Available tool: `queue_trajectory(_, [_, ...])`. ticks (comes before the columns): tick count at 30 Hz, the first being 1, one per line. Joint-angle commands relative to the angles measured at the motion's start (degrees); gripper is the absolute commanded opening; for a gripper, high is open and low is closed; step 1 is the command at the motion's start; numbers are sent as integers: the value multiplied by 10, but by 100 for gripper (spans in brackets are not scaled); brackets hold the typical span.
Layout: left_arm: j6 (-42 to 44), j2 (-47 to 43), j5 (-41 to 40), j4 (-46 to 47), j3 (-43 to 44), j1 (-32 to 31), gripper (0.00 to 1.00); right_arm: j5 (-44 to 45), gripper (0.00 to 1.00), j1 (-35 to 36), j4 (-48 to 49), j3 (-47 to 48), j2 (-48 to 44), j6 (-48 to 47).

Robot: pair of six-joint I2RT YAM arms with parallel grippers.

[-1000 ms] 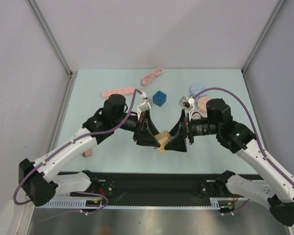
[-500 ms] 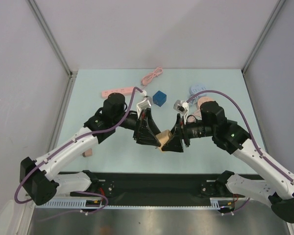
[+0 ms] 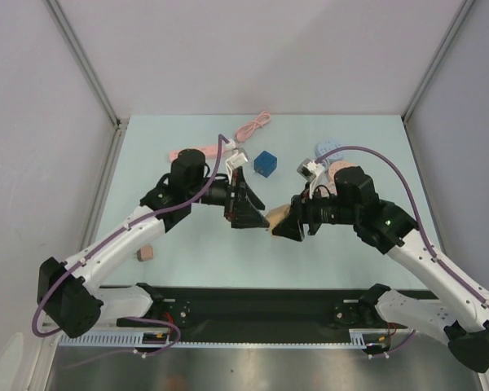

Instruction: Insert the plug

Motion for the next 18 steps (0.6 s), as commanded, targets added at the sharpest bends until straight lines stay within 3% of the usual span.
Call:
queue_trajectory(1, [-27,-5,-74,-15,25,57,100,83,0,-33,-52,37,15,16])
queue_trajectory(8, [52,2,-350,-192,54,83,97,248,0,-135,-170,144,113,-58])
queue_trajectory(11, [30,7,-364,-191,34,83,92,354,0,-190,-177,205,173,-123])
queue_trajectory(15, [12,21,-343,-164,27,48,86,452,0,-269,-173,292,309,-134])
queue_trajectory(18, [23,26,-344,-166,28,20,84,462,0,-336,-82,292,347,-137])
